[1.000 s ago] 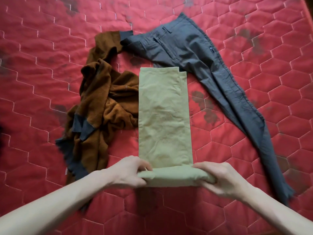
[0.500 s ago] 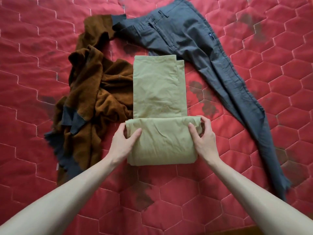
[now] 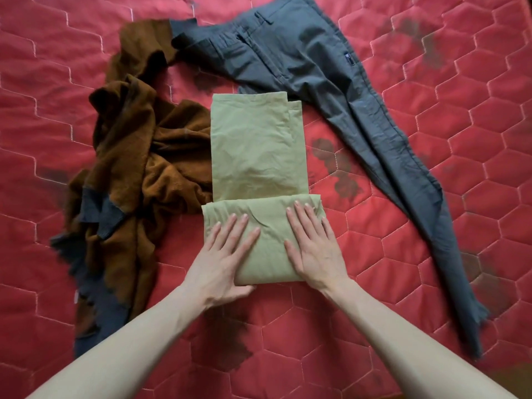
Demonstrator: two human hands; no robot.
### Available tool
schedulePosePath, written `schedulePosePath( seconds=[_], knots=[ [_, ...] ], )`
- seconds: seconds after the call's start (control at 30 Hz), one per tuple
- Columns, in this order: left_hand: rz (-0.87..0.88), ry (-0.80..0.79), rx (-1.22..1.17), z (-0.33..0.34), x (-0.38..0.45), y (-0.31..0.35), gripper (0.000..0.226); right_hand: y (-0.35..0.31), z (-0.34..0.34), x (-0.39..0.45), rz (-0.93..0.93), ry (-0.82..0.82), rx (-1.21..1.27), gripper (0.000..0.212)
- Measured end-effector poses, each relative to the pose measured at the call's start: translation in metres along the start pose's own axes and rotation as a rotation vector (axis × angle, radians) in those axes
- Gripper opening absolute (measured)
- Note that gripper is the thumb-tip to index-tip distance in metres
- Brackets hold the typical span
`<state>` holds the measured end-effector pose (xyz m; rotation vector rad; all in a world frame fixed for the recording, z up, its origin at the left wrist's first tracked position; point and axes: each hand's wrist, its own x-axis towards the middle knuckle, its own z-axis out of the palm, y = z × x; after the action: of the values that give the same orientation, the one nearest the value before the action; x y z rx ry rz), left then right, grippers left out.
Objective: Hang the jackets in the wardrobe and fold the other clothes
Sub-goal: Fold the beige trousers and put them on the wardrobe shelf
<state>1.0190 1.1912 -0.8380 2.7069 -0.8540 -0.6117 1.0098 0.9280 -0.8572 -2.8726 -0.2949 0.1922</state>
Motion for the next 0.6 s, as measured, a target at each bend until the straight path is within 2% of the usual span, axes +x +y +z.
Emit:
schedulePosePath(
  seconds=[0.23, 0.33, 0.47, 0.53, 0.6],
  knots=[
    [0.006, -0.072, 0.165, 0.003, 0.009, 0.000, 0.142, 0.003, 0.006, 0.008, 0.011, -0.071, -0.102, 0.072],
    [-0.071, -0.160, 0.220, -0.005, 0.014, 0.017, 0.144, 0.003, -0.001, 0.008, -0.013, -0.067, -0.122, 0.074],
    [-0.182, -0.272, 0.249, -0.020, 0.023, 0.044, 0.124, 0.005, -0.014, -0.003, -0.177, -0.074, -0.057, 0.091],
    [-0.202, -0.297, 0.253, -0.027, 0.026, 0.051, 0.113, 0.007, -0.018, -0.013, -0.299, -0.116, -0.056, 0.094],
    [-0.217, -0.327, 0.230, -0.033, 0.028, 0.056, 0.105, 0.013, -0.020, -0.017, -0.342, -0.146, -0.098, 0.094]
  ],
)
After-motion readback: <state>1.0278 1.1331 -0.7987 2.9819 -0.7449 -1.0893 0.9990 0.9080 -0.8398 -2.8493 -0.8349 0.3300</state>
